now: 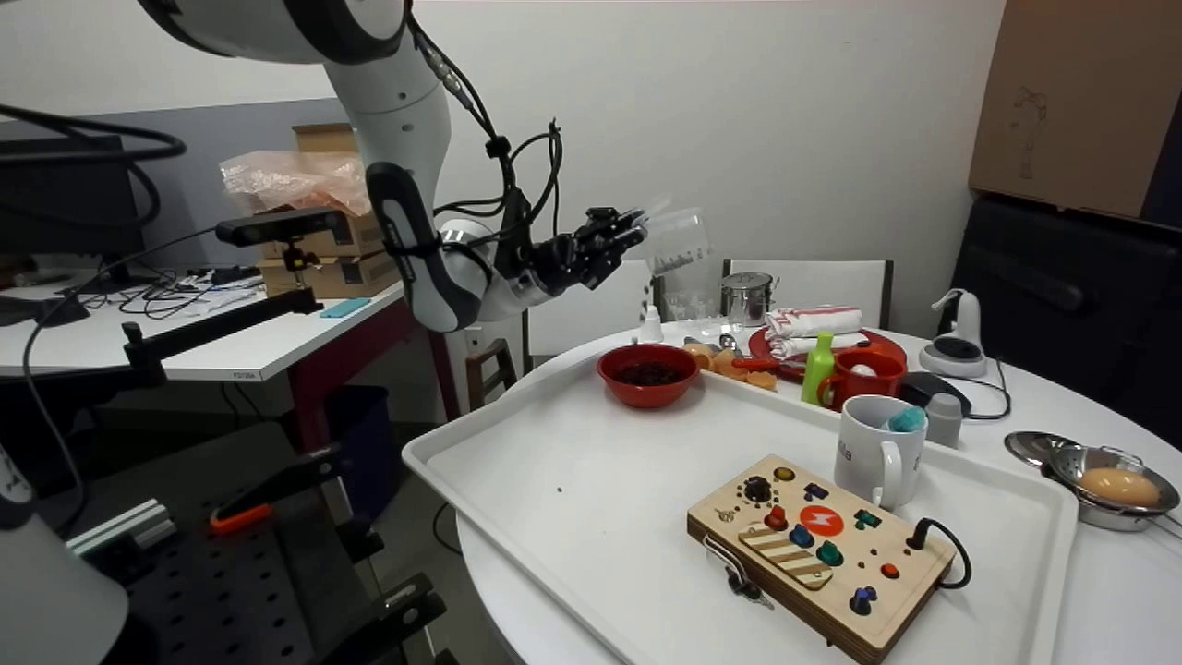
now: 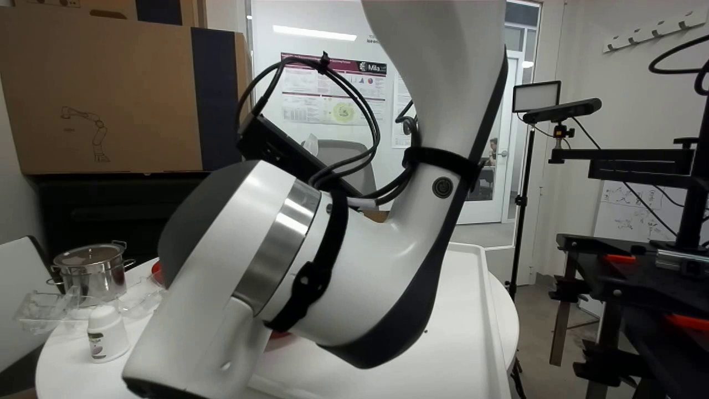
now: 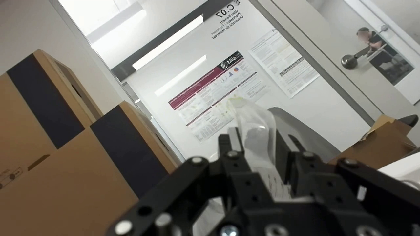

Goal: Pour the things in the jug into the red bowl

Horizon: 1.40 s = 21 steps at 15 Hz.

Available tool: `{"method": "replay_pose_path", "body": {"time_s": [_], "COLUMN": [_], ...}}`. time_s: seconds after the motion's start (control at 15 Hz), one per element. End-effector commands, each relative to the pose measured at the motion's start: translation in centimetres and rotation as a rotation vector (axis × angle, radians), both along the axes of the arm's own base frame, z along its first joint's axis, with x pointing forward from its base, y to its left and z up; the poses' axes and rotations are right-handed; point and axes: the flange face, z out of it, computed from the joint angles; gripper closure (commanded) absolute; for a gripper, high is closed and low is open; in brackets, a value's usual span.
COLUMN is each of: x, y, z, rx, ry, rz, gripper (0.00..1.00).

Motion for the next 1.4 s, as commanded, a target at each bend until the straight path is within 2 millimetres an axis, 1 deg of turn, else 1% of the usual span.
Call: {"method": "replay_pose_path", "body": {"time_s": [0.0,0.27,0.53,0.6,0.73,0.8,0.87,1.07,1.2,1.27,1.33], "x": [0.00,-0.19,-0.34,-0.30,-0.34,-0.32,-0.32,-0.31,-0.31,-0.27,-0.31], "y": [0.37,0.24,0.19,0.07,0.20,0.11,0.23,0.27,0.47,0.36,0.53], "z": [-0.32,-0.40,-0.63,-0.55,-0.54,-0.50,-0.48,-0.21,-0.16,-0.14,-0.26], "rx": [-0.056,-0.083,-0.092,-0.105,-0.093,-0.104,-0.093,-0.107,-0.096,-0.111,-0.085], "ry": [-0.070,-0.111,-0.116,-0.158,-0.133,-0.162,-0.144,-0.200,-0.193,-0.229,-0.176], "rz": [0.021,0.032,0.038,0.041,0.042,0.045,0.044,0.057,0.059,0.063,0.057], "gripper": [0.85,0.85,0.85,0.85,0.85,0.85,0.85,0.85,0.85,0.85,0.85]}}
